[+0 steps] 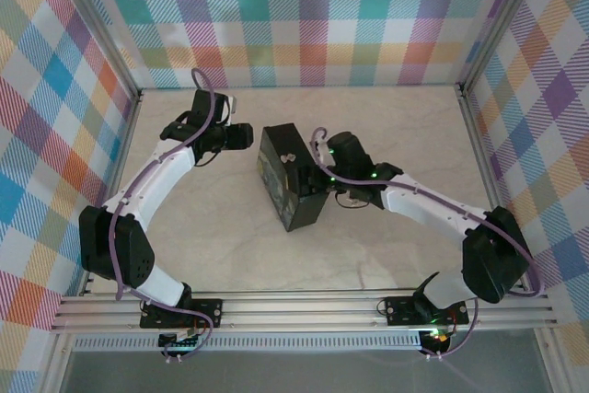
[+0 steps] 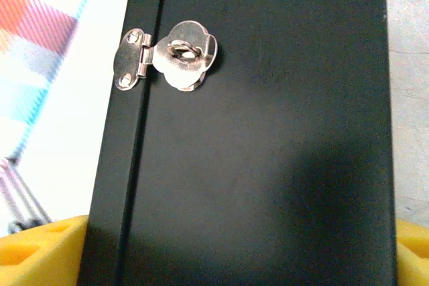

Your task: Unlock the padlock with the key

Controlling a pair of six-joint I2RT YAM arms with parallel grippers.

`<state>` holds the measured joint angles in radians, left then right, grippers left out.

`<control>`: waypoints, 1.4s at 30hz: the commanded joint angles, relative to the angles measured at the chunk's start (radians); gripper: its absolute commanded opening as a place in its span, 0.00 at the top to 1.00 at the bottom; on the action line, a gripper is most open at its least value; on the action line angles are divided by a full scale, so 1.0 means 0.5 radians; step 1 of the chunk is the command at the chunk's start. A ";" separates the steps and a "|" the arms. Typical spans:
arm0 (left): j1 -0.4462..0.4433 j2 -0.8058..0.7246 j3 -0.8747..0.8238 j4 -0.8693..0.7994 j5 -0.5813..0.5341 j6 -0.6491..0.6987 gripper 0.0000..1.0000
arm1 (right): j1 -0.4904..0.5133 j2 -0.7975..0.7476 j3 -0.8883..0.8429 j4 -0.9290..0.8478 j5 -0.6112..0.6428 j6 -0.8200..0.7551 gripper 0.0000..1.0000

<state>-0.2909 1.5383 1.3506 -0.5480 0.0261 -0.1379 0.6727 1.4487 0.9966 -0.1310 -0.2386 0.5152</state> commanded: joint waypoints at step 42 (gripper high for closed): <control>0.045 0.726 0.369 0.055 0.196 0.005 0.42 | -0.536 0.624 0.258 0.047 -0.523 0.080 0.00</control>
<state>-0.2779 1.9182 1.5032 -0.4957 0.1131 -0.1417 0.4076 1.8271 1.1007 -0.0063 -0.5407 0.6342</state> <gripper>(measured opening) 0.578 0.997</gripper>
